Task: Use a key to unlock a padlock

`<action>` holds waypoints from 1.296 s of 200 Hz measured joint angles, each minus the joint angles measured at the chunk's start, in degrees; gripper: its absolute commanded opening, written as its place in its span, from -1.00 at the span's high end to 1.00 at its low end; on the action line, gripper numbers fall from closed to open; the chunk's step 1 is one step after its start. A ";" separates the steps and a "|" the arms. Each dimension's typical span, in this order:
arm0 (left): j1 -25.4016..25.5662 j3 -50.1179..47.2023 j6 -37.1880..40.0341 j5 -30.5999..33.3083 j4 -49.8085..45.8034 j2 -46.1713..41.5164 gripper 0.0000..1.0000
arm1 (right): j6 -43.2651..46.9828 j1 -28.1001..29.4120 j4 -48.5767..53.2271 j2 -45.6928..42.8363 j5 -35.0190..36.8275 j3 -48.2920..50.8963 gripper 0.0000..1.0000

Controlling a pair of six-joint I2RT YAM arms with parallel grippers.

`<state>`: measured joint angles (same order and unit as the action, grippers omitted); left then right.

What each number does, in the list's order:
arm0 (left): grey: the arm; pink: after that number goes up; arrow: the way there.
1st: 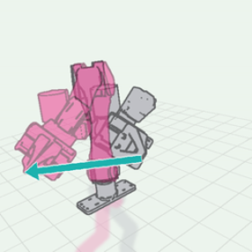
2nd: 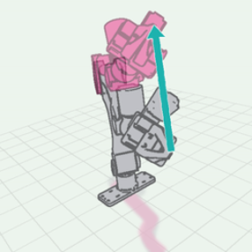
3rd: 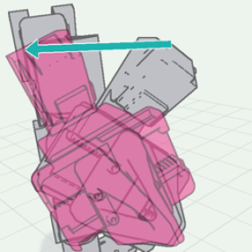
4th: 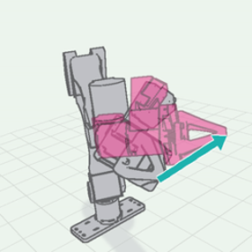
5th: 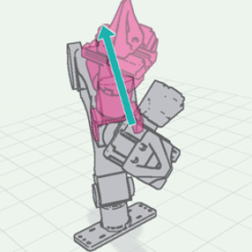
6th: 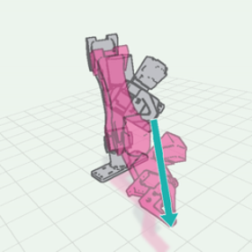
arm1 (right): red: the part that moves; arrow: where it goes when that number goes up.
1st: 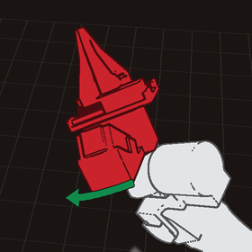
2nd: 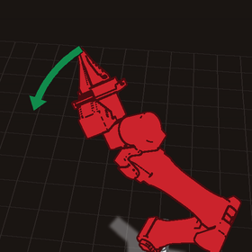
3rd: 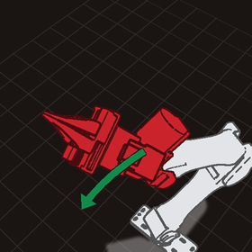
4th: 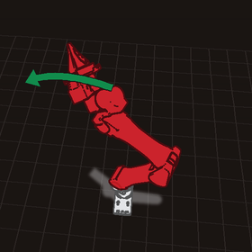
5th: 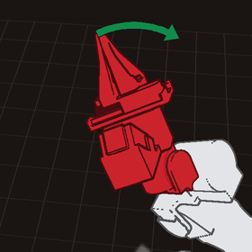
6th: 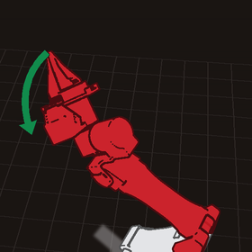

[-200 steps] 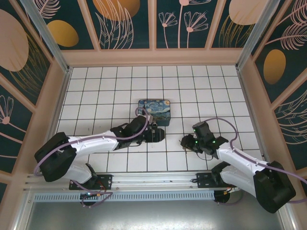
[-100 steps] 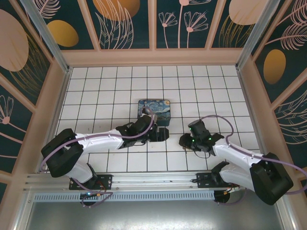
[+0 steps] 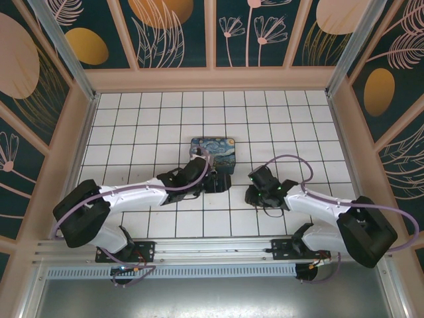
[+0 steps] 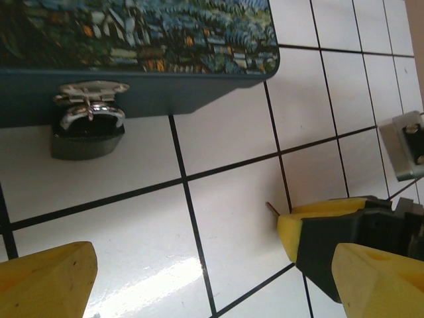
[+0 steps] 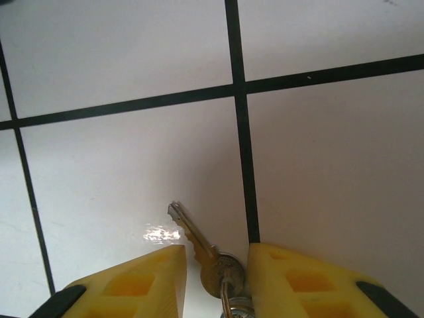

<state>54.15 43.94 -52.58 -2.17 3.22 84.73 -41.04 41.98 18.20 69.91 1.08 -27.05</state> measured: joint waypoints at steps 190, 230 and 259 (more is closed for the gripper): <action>-3.26 -0.07 3.91 1.20 -1.84 -2.19 -0.85 | -3.10 5.03 1.20 3.08 7.10 -1.84 0.90; -3.52 0.09 5.05 -0.81 -1.97 -2.19 -0.87 | -2.71 5.01 0.94 1.79 6.01 -1.79 1.00; -5.81 0.92 6.10 -7.50 -1.68 -2.51 -0.79 | 0.52 5.18 0.17 -2.12 2.64 -1.81 1.00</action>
<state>48.34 44.86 -46.48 -9.67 1.54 82.21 -40.51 47.16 18.37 67.79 3.73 -28.86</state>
